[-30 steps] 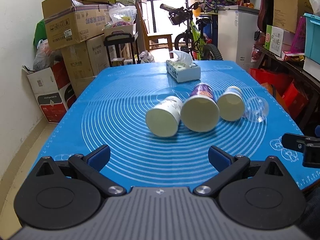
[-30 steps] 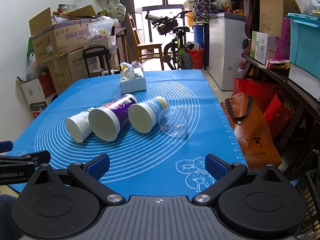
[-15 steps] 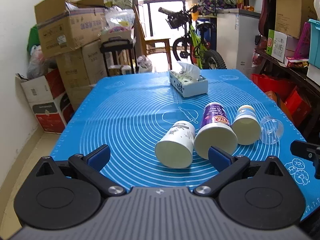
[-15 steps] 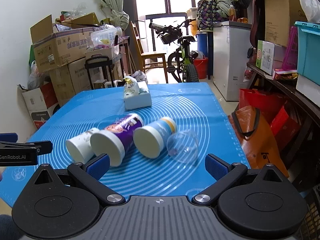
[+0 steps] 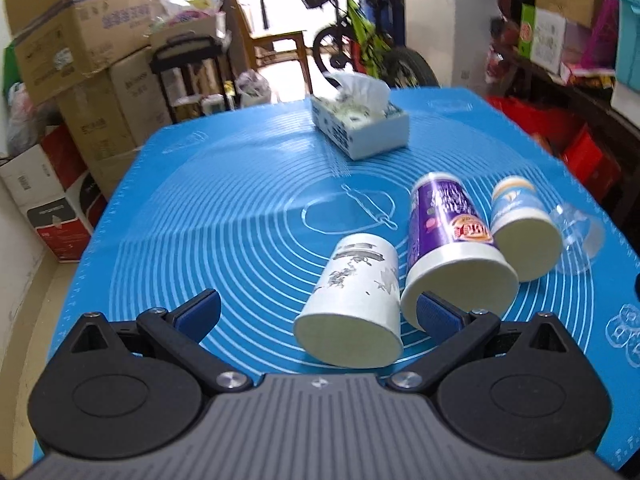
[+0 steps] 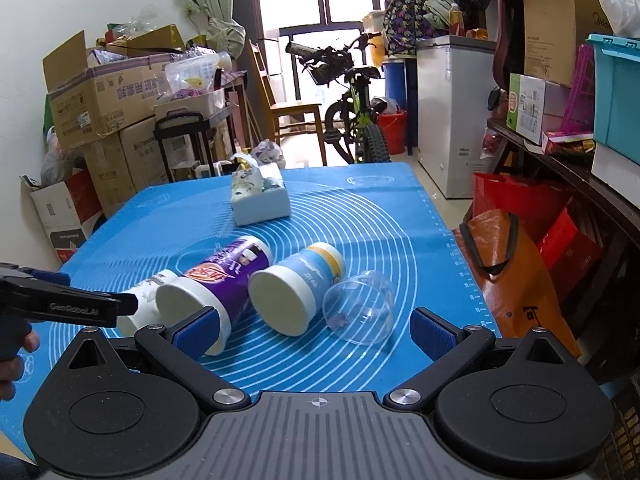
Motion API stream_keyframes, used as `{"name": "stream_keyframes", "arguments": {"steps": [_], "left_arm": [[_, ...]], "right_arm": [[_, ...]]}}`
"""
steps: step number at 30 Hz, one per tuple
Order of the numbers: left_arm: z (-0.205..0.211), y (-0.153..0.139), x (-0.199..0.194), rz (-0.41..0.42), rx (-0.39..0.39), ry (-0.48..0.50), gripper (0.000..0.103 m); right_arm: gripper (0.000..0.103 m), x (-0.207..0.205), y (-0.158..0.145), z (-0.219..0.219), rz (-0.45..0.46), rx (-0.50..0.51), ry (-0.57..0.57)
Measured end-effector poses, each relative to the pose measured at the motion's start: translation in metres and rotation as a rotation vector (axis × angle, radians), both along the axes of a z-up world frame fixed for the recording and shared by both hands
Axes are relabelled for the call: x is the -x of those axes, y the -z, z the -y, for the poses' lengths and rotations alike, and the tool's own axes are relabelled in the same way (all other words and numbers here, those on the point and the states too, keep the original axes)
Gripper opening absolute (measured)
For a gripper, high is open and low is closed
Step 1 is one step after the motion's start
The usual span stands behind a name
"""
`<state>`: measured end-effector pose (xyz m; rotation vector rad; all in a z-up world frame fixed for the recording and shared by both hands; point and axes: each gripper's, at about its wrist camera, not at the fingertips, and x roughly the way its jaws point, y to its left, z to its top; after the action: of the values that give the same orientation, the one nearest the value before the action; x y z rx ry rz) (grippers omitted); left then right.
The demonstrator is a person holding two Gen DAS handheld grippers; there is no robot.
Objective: Flip cup upside down
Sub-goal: 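Move the left gripper toward the white patterned paper cup's rim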
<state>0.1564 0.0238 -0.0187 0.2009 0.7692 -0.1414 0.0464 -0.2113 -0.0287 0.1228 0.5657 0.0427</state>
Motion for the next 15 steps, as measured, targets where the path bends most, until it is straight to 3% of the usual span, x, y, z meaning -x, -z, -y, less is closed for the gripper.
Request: {"name": "stream_keyframes", "arguments": {"steps": [5,12,13,15], "left_arm": [[0.008,0.009,-0.008,-0.025,-0.075,0.037,0.103],[0.01,0.026,-0.025,-0.092,-0.103,0.062,0.102],[0.01,0.028,-0.026,-0.098,-0.102,0.064,0.101],[0.01,0.031,-0.027,-0.11,-0.086,0.073,0.087]], "right_arm": [[0.1,-0.003,0.004,0.005,-0.011,-0.007,0.013],[0.1,-0.006,0.009,0.008,-0.025,-0.014,0.017],[0.1,-0.006,0.009,0.008,-0.025,-0.014,0.018],[0.1,-0.006,0.008,0.008,-0.024,-0.014,0.02]]}}
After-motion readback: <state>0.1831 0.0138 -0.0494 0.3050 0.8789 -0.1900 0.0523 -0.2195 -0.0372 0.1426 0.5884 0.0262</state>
